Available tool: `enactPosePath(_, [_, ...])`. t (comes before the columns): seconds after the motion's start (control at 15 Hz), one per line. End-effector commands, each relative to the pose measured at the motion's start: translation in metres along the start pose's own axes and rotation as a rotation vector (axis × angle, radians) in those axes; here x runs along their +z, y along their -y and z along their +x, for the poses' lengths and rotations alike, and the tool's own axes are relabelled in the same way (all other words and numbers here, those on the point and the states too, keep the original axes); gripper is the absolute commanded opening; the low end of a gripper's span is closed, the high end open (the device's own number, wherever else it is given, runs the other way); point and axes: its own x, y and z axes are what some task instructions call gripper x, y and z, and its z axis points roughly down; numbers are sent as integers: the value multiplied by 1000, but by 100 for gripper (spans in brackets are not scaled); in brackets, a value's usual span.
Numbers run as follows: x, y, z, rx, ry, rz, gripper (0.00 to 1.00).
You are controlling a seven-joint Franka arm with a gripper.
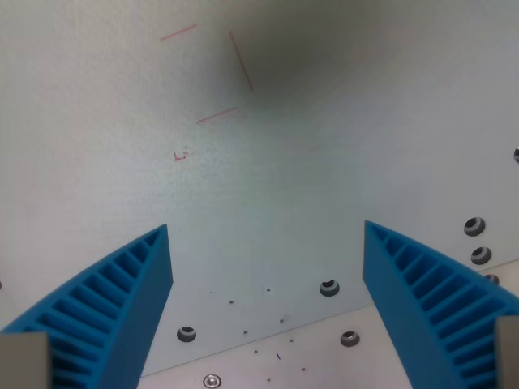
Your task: Rotate around gripper positive z
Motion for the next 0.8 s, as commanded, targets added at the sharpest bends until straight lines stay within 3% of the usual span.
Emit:
enactPosePath(0.07, [-2, 0, 0, 12, -4, 1, 100])
enactPosePath(0.8, [-2, 0, 0, 140, -4, 1, 100])
